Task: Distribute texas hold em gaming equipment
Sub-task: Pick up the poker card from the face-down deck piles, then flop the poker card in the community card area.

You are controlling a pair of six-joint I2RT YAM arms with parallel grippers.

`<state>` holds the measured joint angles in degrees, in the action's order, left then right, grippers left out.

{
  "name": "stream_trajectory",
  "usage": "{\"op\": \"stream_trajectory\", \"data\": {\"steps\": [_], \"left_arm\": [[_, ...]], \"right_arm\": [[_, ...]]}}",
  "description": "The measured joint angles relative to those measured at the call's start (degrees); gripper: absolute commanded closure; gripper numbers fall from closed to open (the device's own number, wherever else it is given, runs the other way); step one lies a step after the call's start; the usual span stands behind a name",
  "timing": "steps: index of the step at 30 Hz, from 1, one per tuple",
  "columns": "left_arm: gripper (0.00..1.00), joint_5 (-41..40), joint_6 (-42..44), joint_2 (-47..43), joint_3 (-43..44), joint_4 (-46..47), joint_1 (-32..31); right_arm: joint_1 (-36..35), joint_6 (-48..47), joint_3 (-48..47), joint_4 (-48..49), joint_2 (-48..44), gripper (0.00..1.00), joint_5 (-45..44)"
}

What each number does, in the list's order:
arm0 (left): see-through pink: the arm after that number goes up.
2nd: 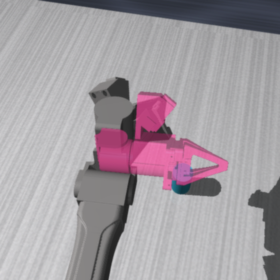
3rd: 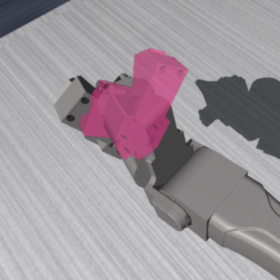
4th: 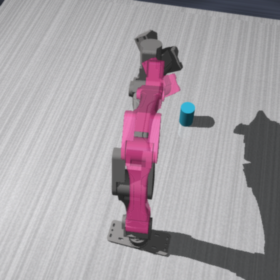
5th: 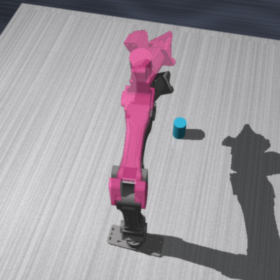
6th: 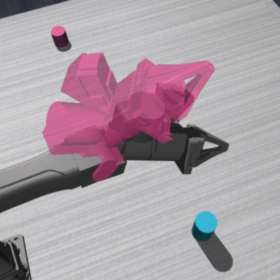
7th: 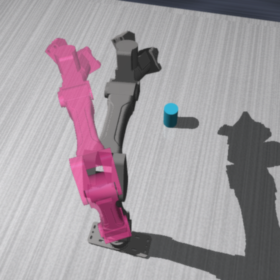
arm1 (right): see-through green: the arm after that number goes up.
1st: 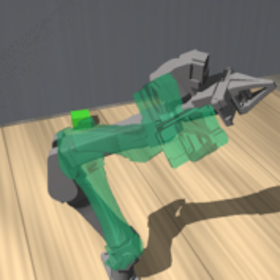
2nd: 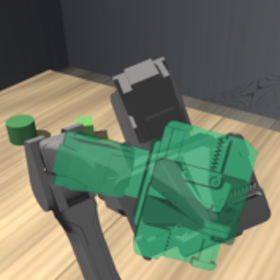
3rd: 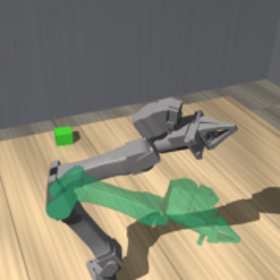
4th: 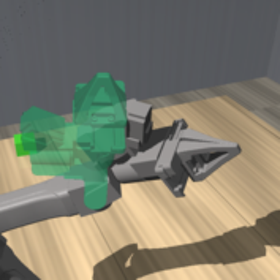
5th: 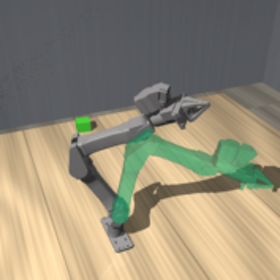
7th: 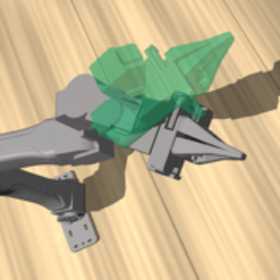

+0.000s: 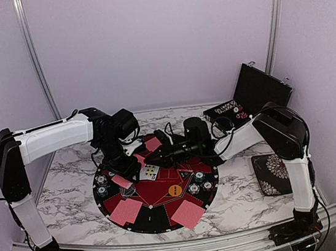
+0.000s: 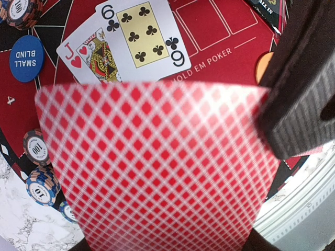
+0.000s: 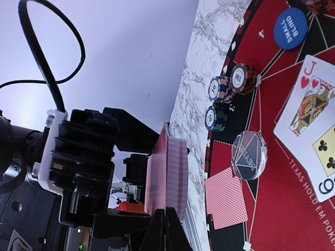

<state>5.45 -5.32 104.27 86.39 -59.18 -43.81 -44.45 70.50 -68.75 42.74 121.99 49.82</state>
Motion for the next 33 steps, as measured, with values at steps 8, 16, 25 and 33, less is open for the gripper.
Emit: {"op": "stream_trajectory", "data": {"steps": [8,16,25,33], "left_arm": [[0.55,0.02,-0.02,-0.04,-1.07,0.15,0.00],[0.55,0.02,-0.07,-0.42,-2.95,0.63,0.94],[0.55,0.04,-0.13,-1.88,-5.40,1.11,2.64],[0.55,0.04,-0.26,-2.14,-6.58,1.55,4.15]], "right_arm": [[1.77,-0.35,1.62,0.07,-2.10,1.00,-0.02],[6.54,-6.95,5.68,-4.37,-6.25,1.00,-1.18],[9.35,-34.45,3.58,-26.71,-14.84,1.00,-16.48],[4.44,-57.51,-0.24,-38.60,-17.38,1.00,-39.34]]}}
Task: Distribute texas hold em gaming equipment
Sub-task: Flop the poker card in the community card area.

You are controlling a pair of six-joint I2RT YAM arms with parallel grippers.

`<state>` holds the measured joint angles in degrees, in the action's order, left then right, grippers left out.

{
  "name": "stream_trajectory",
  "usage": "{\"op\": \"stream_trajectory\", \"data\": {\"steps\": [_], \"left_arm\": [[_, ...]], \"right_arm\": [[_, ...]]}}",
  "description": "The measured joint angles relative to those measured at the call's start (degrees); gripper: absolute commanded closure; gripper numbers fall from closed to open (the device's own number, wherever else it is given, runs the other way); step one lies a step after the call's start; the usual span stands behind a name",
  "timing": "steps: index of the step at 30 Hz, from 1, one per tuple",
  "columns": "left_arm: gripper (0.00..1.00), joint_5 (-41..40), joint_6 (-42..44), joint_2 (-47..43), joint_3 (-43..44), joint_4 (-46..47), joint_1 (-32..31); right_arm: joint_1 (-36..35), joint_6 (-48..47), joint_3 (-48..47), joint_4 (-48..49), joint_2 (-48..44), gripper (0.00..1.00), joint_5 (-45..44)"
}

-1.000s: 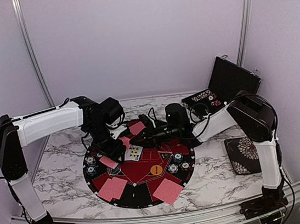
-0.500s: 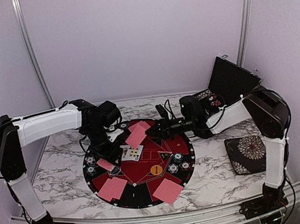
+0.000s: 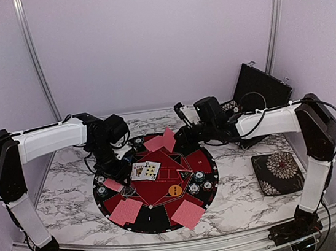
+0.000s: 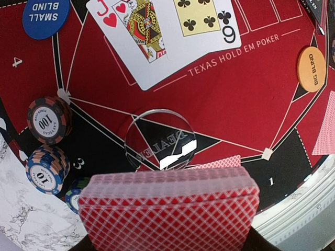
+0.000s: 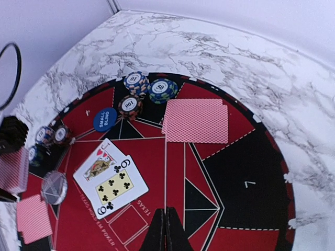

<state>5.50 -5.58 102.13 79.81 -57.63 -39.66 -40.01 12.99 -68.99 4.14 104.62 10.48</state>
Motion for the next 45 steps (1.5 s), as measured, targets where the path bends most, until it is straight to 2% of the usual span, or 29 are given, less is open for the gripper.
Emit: {"op": "stream_trajectory", "data": {"steps": [9,20,28,36,45], "left_arm": [[0.55,0.00,0.00,-0.31,-0.20,0.42,0.42],[0.55,0.00,0.00,-0.94,-0.28,0.46,0.68],[0.55,0.02,0.00,-0.94,-0.33,0.46,0.68],[0.55,0.02,0.00,-0.94,-0.33,0.46,0.68],[0.55,0.02,0.00,-0.94,-0.50,0.50,0.68]], "right_arm": [[-9.99,-18.23,-3.80,-2.27,3.63,1.00,-18.43],[-15.72,-29.64,-4.50,-1.73,9.11,1.00,-29.90],[-17.75,-31.87,-4.50,-1.16,9.70,1.00,-31.87],[-19.82,-31.98,-4.37,-1.25,10.25,0.83,-31.82],[-20.72,-29.11,-1.07,-1.99,10.12,0.74,-28.83]]}}
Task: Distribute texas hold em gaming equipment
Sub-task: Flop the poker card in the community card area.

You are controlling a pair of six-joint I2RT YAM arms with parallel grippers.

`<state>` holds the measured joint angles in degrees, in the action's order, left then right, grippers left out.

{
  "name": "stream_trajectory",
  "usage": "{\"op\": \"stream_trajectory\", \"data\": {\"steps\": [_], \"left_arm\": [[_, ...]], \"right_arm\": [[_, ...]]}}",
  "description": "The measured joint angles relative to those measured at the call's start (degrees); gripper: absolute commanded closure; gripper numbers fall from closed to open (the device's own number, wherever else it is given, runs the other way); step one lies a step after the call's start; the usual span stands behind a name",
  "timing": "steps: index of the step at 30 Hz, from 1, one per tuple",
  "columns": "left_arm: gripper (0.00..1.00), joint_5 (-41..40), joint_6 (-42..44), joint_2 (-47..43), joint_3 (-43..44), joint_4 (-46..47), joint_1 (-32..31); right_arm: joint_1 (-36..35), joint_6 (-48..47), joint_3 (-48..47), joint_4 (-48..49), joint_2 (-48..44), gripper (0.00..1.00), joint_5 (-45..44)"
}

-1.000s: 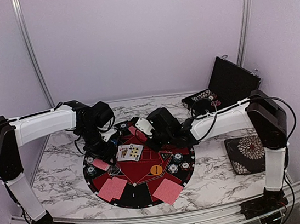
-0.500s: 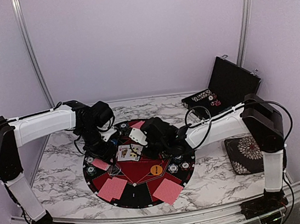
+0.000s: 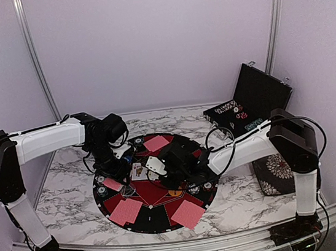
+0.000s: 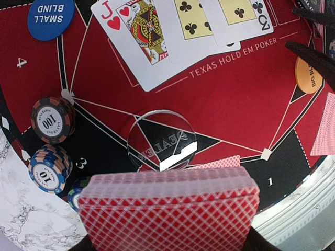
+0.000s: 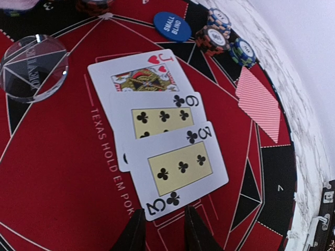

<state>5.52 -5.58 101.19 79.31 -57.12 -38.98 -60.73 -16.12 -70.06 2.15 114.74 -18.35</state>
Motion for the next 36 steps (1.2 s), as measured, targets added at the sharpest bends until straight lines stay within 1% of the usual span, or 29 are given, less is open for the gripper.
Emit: {"op": "stream_trajectory", "data": {"steps": [8,11,14,21,25,31,33,36], "left_arm": [[0.54,0.04,0.00,0.00,0.00,0.00,0.00],[0.54,0.04,0.00,0.00,0.00,0.00,0.00],[0.54,0.13,0.00,0.00,0.00,0.00,0.00],[0.54,0.50,0.00,0.00,0.00,0.00,-0.02],[0.54,0.50,-0.02,0.00,0.00,0.00,-0.09],[0.54,0.50,0.00,0.00,0.02,0.00,-0.31],[0.54,0.50,0.00,0.00,0.07,-0.02,-0.39],[0.54,0.50,0.00,0.00,0.24,-0.02,-0.46]], "right_arm": [[0.24,6.58,1.29,-4.00,-3.26,0.65,6.62],[2.08,10.56,1.29,-5.03,-5.70,0.60,10.93],[5.81,15.41,1.27,-5.62,-8.33,0.56,16.20],[14.23,26.84,1.33,-5.03,-11.21,0.53,29.73],[17.40,32.61,1.84,-3.82,-11.28,0.53,36.89],[18.32,38.01,3.21,-1.66,-11.23,0.52,43.76],[18.34,38.91,3.21,-1.55,-11.19,0.51,44.94],[18.34,39.12,3.21,-2.23,-11.19,0.47,44.50]]}}
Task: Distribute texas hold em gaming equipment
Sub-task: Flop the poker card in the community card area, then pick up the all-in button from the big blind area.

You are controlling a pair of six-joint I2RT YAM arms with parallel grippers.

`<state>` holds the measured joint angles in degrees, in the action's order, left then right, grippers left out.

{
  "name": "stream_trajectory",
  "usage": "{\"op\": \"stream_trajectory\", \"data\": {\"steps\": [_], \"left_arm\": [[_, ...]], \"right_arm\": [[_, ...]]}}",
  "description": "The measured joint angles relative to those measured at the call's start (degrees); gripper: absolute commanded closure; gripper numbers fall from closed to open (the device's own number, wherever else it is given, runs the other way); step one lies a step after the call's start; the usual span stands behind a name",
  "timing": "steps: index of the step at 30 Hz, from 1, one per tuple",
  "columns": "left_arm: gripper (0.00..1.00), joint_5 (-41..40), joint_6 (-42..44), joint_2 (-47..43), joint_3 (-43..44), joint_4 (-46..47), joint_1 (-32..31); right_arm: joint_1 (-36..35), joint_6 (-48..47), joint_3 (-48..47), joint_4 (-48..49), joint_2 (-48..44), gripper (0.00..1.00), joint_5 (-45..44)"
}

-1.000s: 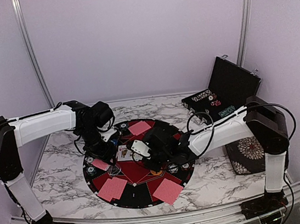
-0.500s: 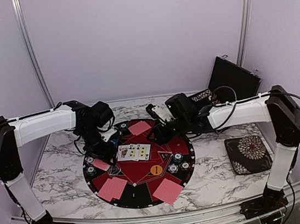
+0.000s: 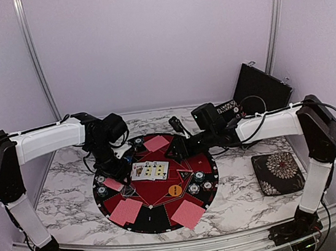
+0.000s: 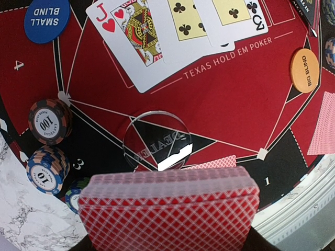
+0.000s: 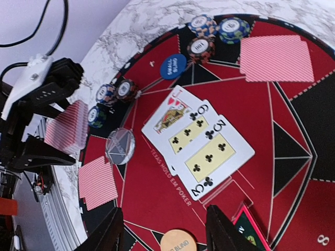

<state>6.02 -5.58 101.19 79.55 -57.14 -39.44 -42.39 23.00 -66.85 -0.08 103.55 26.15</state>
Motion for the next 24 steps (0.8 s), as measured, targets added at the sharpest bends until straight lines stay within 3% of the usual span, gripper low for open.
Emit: {"op": "stream_trajectory", "data": {"steps": [12,24], "left_arm": [[0.54,-0.02,0.00,0.00,0.02,0.00,0.00],[0.54,-0.02,0.00,0.00,0.09,0.00,0.00]], "right_arm": [[-2.32,-3.82,-1.88,-15.96,0.79,0.22,-21.18],[-7.91,-4.61,-9.49,-25.33,8.85,0.18,-32.57]]}}
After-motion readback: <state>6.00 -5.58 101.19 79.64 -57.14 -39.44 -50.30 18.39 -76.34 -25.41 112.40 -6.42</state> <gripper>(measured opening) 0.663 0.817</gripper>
